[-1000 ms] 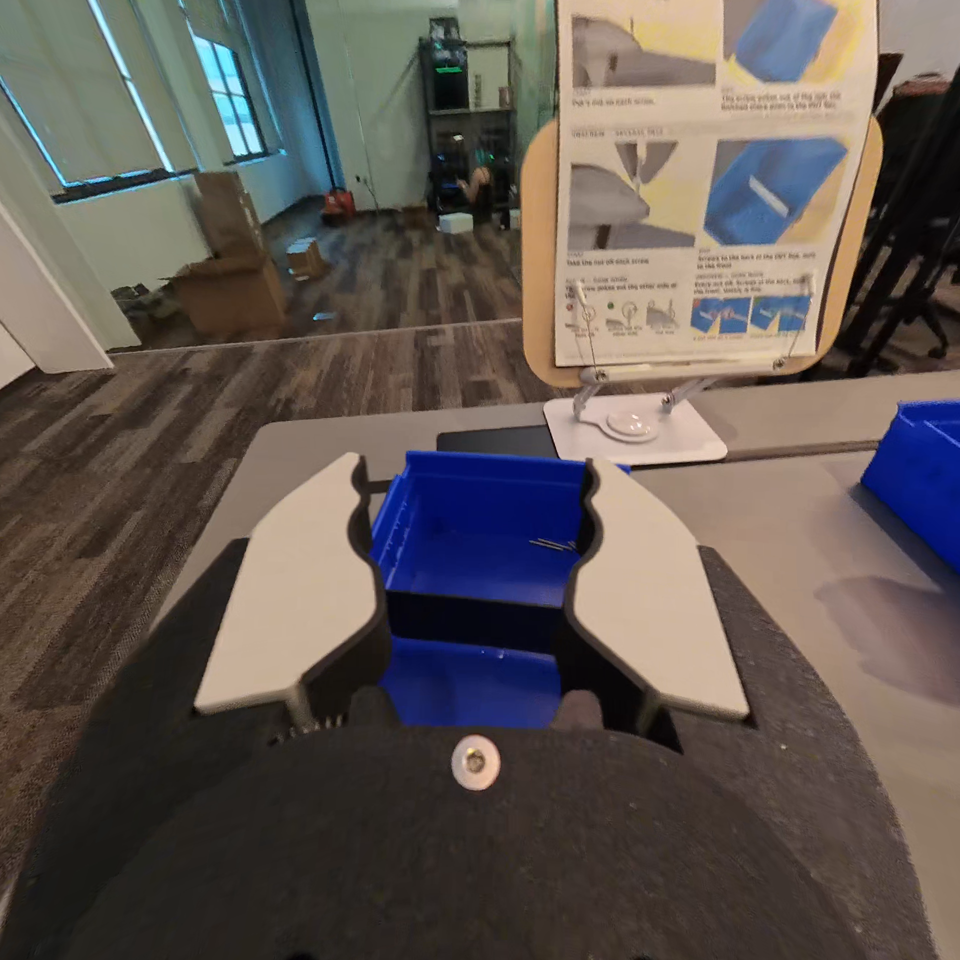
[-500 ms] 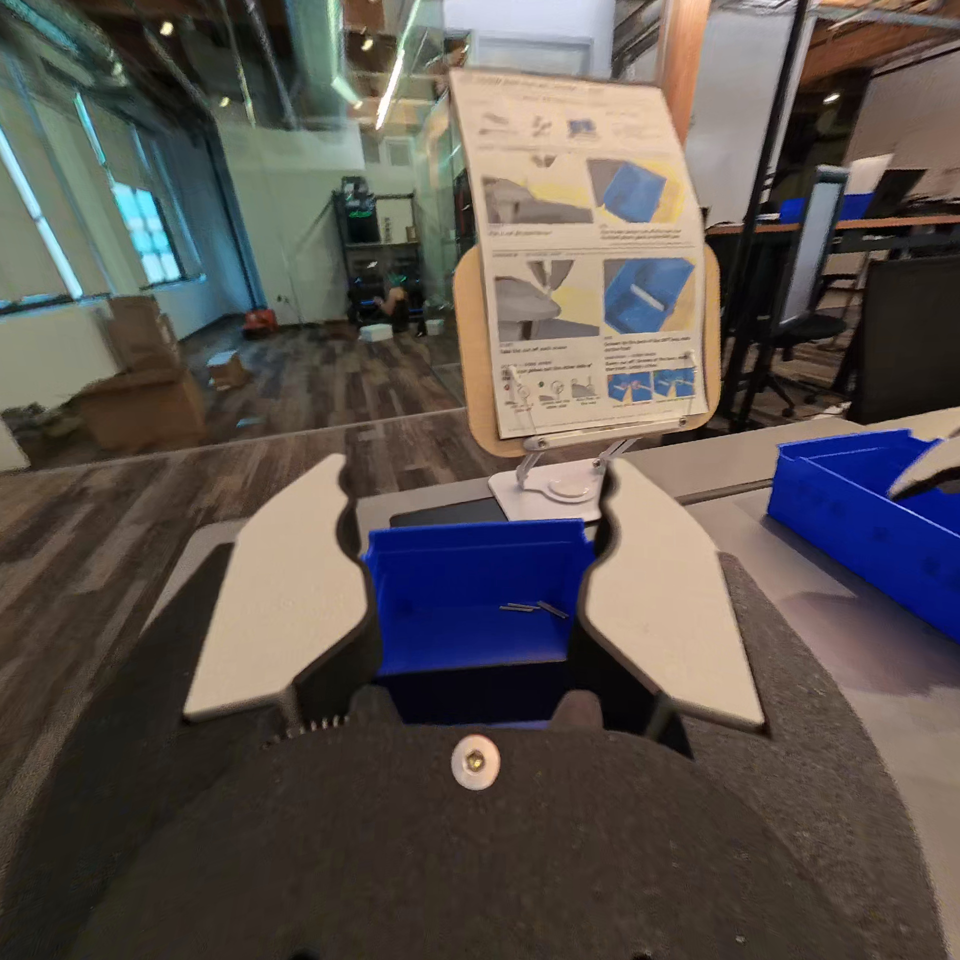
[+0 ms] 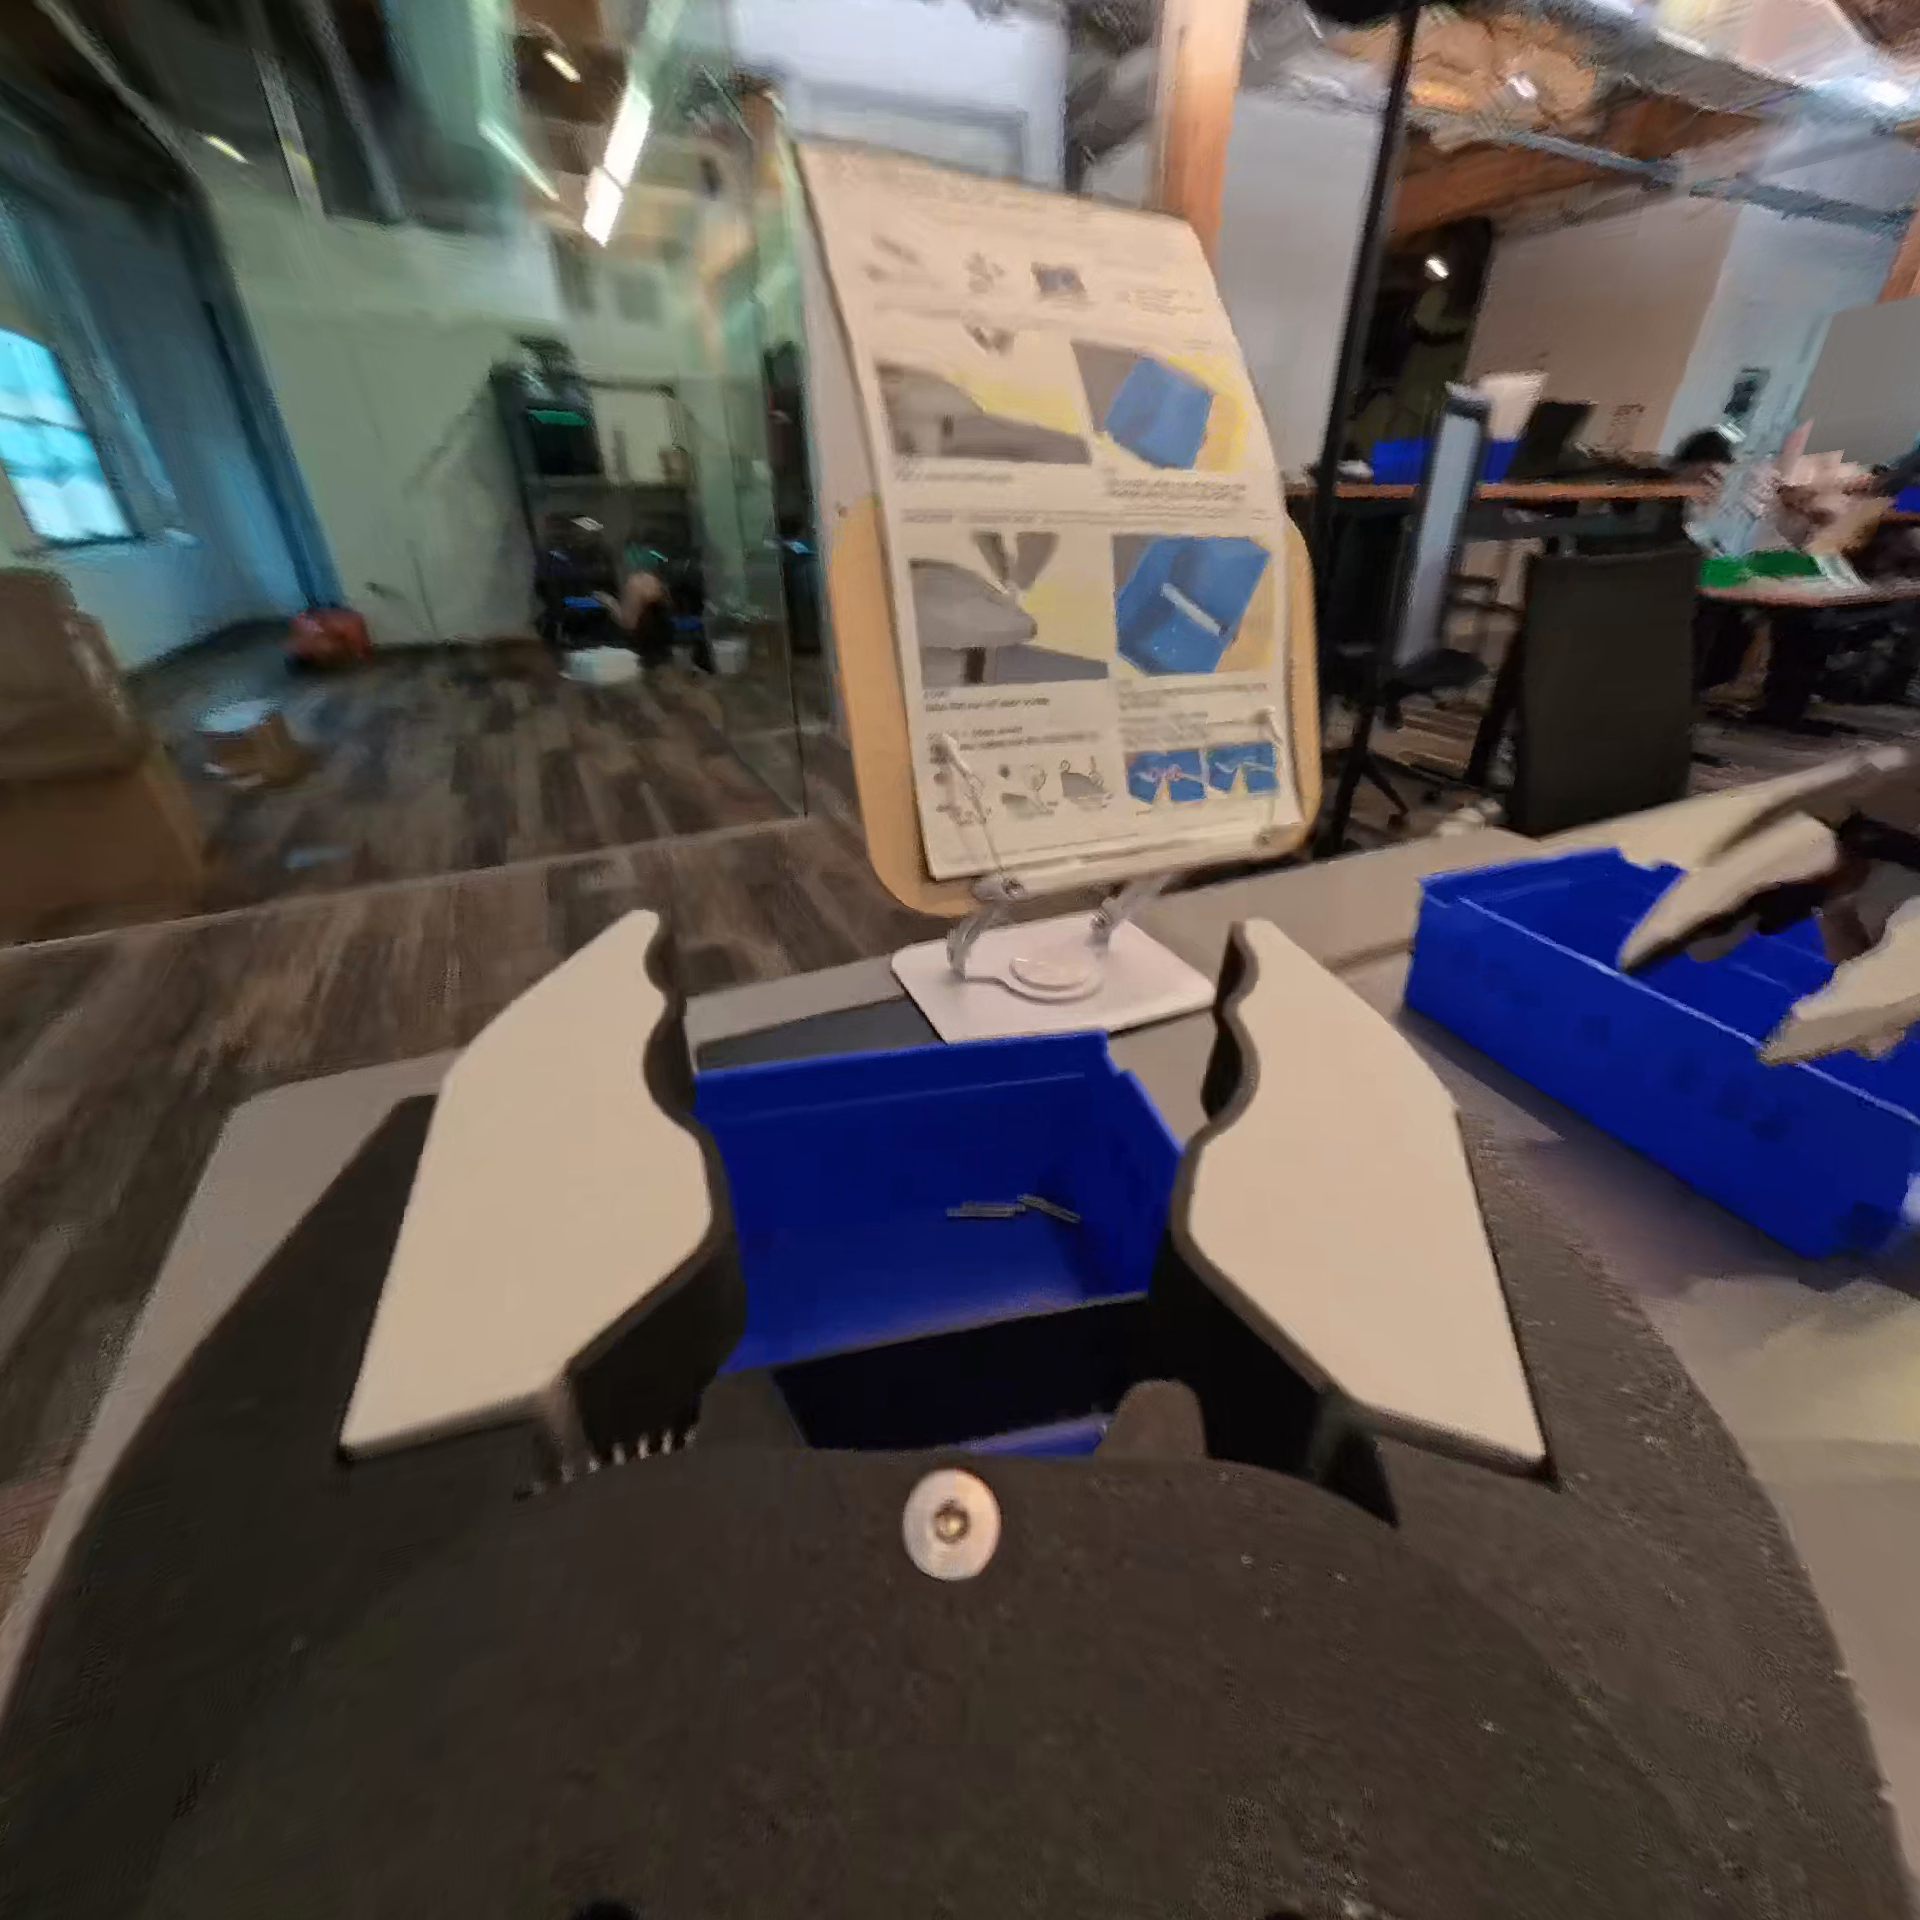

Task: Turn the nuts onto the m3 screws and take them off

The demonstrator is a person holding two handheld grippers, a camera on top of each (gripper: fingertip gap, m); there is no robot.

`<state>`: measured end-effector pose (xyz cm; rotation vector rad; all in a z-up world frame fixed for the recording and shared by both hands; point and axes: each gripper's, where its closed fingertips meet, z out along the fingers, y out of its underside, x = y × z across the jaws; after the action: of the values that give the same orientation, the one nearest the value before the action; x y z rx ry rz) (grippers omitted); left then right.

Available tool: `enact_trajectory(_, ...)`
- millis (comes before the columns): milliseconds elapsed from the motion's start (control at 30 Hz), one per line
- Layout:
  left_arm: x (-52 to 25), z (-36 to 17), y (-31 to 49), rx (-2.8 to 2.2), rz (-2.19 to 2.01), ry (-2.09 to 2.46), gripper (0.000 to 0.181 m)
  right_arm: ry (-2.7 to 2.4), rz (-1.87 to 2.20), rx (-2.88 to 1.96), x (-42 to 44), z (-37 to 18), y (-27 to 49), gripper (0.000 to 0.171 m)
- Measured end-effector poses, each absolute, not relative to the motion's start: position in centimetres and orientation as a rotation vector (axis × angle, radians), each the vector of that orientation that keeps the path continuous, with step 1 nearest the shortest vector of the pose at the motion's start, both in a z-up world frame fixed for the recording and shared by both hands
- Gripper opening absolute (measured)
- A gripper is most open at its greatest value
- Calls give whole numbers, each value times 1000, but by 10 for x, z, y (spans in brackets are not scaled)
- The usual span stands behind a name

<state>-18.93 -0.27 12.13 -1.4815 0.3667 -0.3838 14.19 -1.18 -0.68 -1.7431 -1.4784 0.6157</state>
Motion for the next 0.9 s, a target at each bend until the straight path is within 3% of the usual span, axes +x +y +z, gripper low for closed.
enact_trajectory(233, -182, 114, -1, -1485, -391, 485, 89, -1467, 642, -1745, 142, -7, -11, 56)
enact_trajectory(467, -194, 141, -5, -1329, -505, 445, 64, -1456, 659, -1749, 142, -8, -10, 56)
enact_trajectory(700, -209, 179, -32, -1126, -260, 495, 5, -1457, 670, -1766, 141, -11, -9, 56)
enact_trajectory(733, -208, 179, -34, -1133, -247, 518, 6, -1456, 674, -1766, 141, -11, -9, 56)
enact_trajectory(833, -204, 172, -27, -1244, -345, 515, 46, -1460, 675, -1766, 140, -12, -10, 56)
enact_trajectory(900, -191, 162, -29, -1296, -430, 607, 43, -1465, 681, -1766, 139, -12, -11, 56)
